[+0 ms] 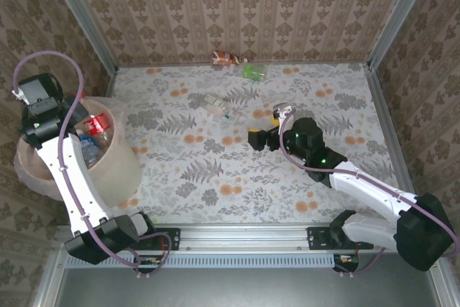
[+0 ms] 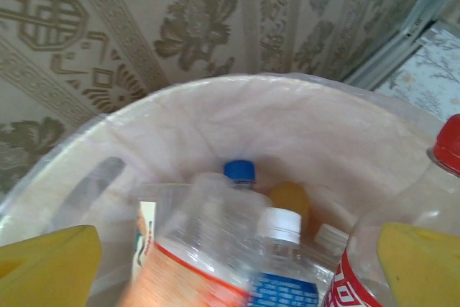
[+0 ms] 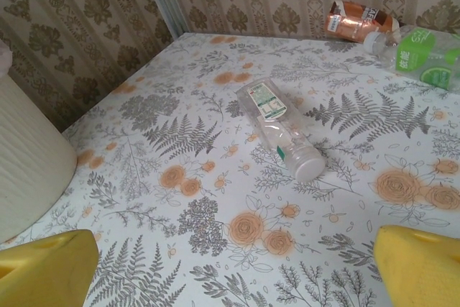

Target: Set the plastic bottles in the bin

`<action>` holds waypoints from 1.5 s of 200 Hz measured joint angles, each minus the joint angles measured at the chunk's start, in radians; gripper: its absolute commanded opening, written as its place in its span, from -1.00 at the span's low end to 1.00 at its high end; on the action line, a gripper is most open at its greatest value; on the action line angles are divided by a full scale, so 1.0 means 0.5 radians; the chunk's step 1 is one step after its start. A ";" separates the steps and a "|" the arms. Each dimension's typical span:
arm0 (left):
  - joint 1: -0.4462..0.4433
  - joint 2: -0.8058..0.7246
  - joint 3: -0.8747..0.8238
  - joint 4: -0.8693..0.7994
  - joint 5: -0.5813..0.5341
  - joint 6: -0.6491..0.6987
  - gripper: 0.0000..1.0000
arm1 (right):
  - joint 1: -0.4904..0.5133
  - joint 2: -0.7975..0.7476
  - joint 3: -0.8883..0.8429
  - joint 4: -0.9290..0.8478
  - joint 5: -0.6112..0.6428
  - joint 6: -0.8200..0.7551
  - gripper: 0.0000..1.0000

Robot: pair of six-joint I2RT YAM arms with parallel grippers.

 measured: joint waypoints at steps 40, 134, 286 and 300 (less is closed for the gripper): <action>-0.024 -0.085 0.011 0.000 0.148 -0.024 1.00 | 0.004 -0.005 0.000 -0.002 0.012 0.001 0.99; -0.666 -0.150 0.051 0.079 0.399 -0.082 1.00 | 0.008 0.242 0.161 -0.176 0.153 0.048 0.99; -1.379 -0.121 -0.410 0.864 1.082 -0.243 1.00 | 0.008 1.434 1.206 -0.754 0.100 -0.166 0.96; -1.385 -0.122 -0.434 0.887 1.089 -0.243 1.00 | 0.008 1.565 1.359 -0.848 0.114 -0.258 0.94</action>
